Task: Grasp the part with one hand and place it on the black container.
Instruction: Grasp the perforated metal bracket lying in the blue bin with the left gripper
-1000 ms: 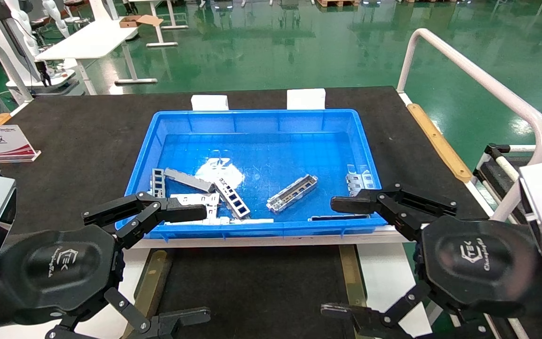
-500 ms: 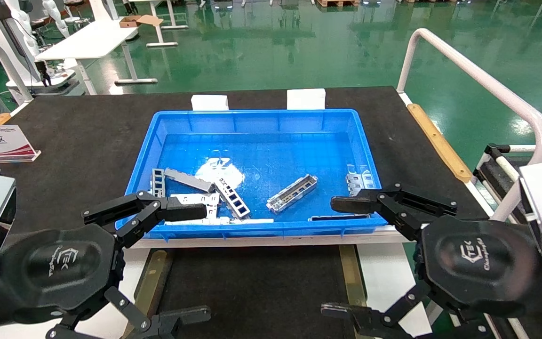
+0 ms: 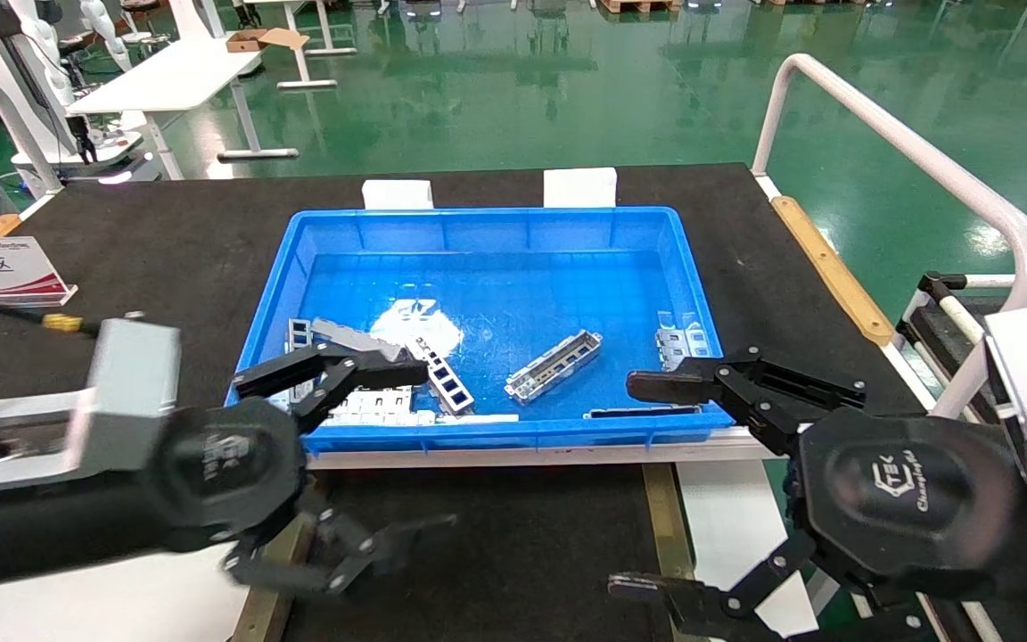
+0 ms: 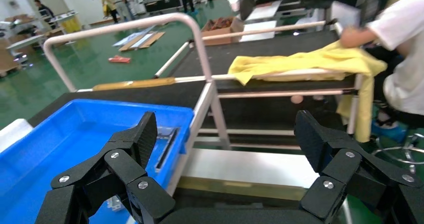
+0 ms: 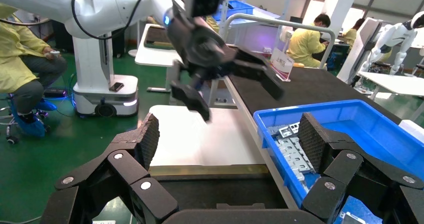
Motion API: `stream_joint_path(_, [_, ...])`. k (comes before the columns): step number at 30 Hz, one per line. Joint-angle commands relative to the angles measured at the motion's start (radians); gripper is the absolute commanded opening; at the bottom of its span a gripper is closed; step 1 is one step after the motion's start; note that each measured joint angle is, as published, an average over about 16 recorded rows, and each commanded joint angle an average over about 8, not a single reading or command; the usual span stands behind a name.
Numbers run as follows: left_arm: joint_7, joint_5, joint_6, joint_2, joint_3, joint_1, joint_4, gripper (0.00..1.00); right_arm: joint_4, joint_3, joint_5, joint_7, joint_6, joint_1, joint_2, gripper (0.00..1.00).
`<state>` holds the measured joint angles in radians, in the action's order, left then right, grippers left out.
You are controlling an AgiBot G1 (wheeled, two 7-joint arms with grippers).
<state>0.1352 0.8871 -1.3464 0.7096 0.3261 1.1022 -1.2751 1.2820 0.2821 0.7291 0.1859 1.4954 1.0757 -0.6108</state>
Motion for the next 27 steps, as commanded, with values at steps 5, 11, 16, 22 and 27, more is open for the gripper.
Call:
stream_joint_path(5, [-0.009, 0.088, 0.080, 0.077, 0.037, 0.041, 0.040, 1.00, 0.000, 0.000, 0.000, 0.000, 0.000, 0.000, 0.000, 1.00])
stream_joint_path(11, [-0.032, 0.189, 0.165, 0.196, 0.089, 0.110, 0.153, 1.00, 0.000, 0.001, -0.001, 0.000, 0.000, 0.000, 0.000, 1.00])
stream_joint_path(16, [-0.073, 0.261, 0.221, 0.311, 0.129, 0.182, 0.305, 1.00, 0.000, 0.001, -0.001, -0.001, -0.001, 0.000, 0.001, 1.00])
stream_joint_path(22, [-0.140, 0.323, 0.280, 0.448, 0.165, 0.276, 0.526, 1.00, 0.000, 0.002, -0.001, -0.001, -0.001, 0.000, 0.001, 1.00])
stream_joint_path(27, [-0.214, 0.360, 0.343, 0.556, 0.182, 0.349, 0.723, 1.00, 0.000, 0.002, -0.001, -0.001, -0.001, 0.000, 0.001, 1.00])
